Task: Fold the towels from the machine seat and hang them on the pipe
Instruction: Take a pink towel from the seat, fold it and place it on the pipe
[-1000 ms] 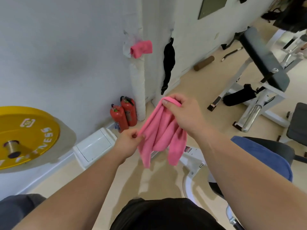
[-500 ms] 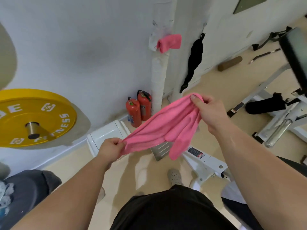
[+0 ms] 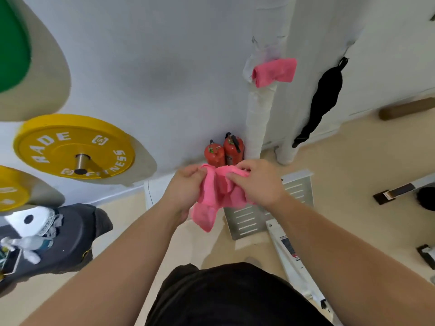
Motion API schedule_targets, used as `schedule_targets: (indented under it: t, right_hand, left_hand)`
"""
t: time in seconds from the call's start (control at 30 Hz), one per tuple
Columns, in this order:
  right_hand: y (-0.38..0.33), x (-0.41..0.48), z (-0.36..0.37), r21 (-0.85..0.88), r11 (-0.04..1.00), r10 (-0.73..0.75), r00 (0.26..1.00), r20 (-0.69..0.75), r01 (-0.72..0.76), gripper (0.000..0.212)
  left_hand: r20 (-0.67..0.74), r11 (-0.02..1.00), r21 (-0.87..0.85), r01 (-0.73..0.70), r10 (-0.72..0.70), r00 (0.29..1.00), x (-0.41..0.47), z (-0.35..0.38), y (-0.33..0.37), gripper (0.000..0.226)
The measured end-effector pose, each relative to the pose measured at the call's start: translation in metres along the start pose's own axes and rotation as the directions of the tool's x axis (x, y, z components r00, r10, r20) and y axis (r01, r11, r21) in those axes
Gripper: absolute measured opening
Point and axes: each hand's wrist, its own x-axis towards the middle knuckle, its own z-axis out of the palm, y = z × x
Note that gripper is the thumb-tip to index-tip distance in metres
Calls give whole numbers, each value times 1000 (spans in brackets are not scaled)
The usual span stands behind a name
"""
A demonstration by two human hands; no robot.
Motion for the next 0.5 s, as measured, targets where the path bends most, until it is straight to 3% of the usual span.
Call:
schedule_targets:
  t: [0.07,0.23,0.4,0.5]
  right_hand:
    - [-11,2,-1,122,992,-22,999,49,16,9]
    - [-21,6,-5,324,945,-120,972,203,49,30]
    - [-12,18,-17,329,944,-92,968,234,10,67]
    - [1,23,-26,303,953,-51,980,194,-10,52]
  left_hand:
    - [12,999,-30,17,-17,1000,-3,18,4,26]
    - [-78,979,-199,40,-57,995,-2,42,14,28]
    - [-84,974,-226,2,-21,996,12,46,29,19]
    - [-140,979,-199,-33,5,990,27,38,39,15]
